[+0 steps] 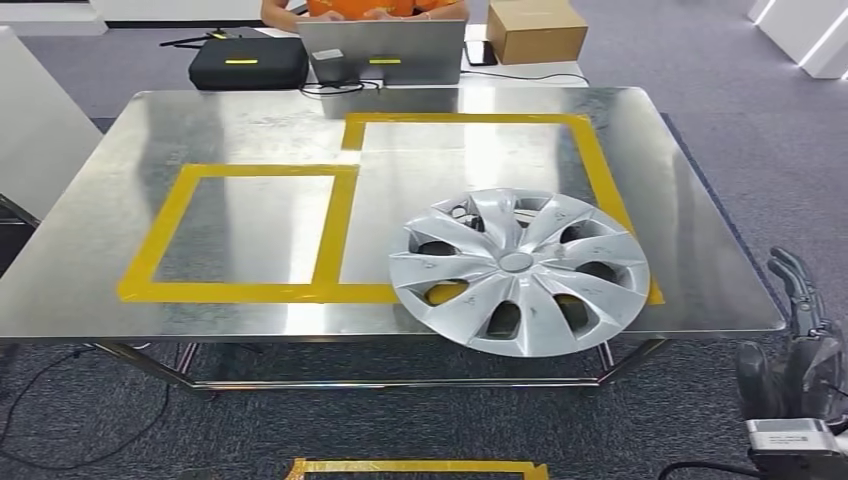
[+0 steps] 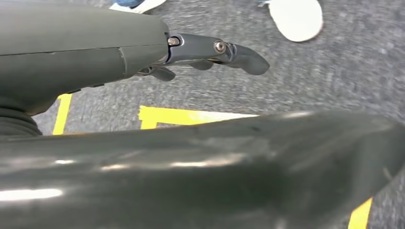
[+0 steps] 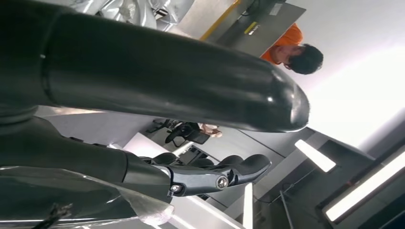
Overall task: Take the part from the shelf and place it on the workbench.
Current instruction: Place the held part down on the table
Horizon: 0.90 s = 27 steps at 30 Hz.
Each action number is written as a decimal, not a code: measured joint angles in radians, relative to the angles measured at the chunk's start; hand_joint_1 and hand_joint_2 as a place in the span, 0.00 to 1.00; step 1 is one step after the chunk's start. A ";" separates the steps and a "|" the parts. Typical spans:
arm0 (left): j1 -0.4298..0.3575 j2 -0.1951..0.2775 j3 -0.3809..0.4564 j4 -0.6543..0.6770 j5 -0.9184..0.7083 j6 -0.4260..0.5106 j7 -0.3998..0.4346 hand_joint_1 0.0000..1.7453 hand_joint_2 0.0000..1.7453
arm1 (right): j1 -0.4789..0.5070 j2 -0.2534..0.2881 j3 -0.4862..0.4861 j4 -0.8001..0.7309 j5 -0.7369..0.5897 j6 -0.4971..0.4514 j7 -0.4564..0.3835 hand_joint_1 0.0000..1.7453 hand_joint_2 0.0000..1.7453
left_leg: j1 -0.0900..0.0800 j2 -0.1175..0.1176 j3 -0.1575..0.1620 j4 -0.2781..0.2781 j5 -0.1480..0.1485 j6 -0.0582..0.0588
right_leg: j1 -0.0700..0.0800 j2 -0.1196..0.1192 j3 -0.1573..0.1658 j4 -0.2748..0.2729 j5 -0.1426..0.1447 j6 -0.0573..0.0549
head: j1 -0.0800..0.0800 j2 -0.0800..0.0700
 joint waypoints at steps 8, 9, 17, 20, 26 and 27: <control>-0.001 0.000 0.001 0.000 -0.006 0.001 0.004 0.00 0.00 | 0.012 0.001 -0.009 -0.001 0.006 0.005 0.003 0.00 0.00 | 0.002 0.010 -0.081 0.002 0.065 0.014 | -0.004 0.002 0.003 0.217 -0.146 0.018 | 0.007 0.000; -0.001 0.000 0.001 0.000 -0.007 0.001 0.004 0.00 0.00 | 0.013 0.001 -0.009 -0.001 0.006 0.005 0.003 0.00 0.00 | 0.003 0.010 -0.089 0.007 0.068 0.011 | -0.005 0.002 0.056 0.144 -0.125 0.018 | 0.008 0.000; -0.001 0.002 0.002 0.000 -0.011 0.004 0.004 0.00 0.00 | 0.021 0.002 -0.012 -0.007 0.014 0.006 0.003 0.00 0.00 | 0.002 0.006 -0.140 0.082 0.025 -0.033 | -0.005 -0.002 0.149 -0.041 -0.097 -0.023 | 0.004 0.000; -0.001 0.002 0.002 0.000 -0.011 0.004 0.004 0.00 0.00 | 0.023 0.002 -0.012 -0.007 0.014 0.006 0.003 0.00 0.00 | 0.005 0.006 -0.184 0.263 -0.097 -0.042 | -0.003 -0.004 0.116 -0.035 -0.074 -0.037 | 0.001 0.000; -0.005 0.006 0.002 0.000 -0.013 0.004 0.003 0.00 0.00 | 0.024 0.002 -0.012 -0.011 0.016 0.008 0.004 0.00 0.00 | 0.002 0.005 -0.004 0.074 -0.017 -0.022 | 0.004 -0.003 0.041 -0.003 -0.034 -0.029 | 0.001 0.000; -0.006 0.006 0.002 0.000 -0.013 0.004 0.003 0.00 0.00 | 0.024 0.002 -0.012 -0.011 0.016 0.009 0.004 0.00 0.00 | 0.000 0.004 0.021 0.027 -0.021 -0.017 | 0.004 -0.003 0.036 -0.002 -0.026 -0.024 | 0.002 0.000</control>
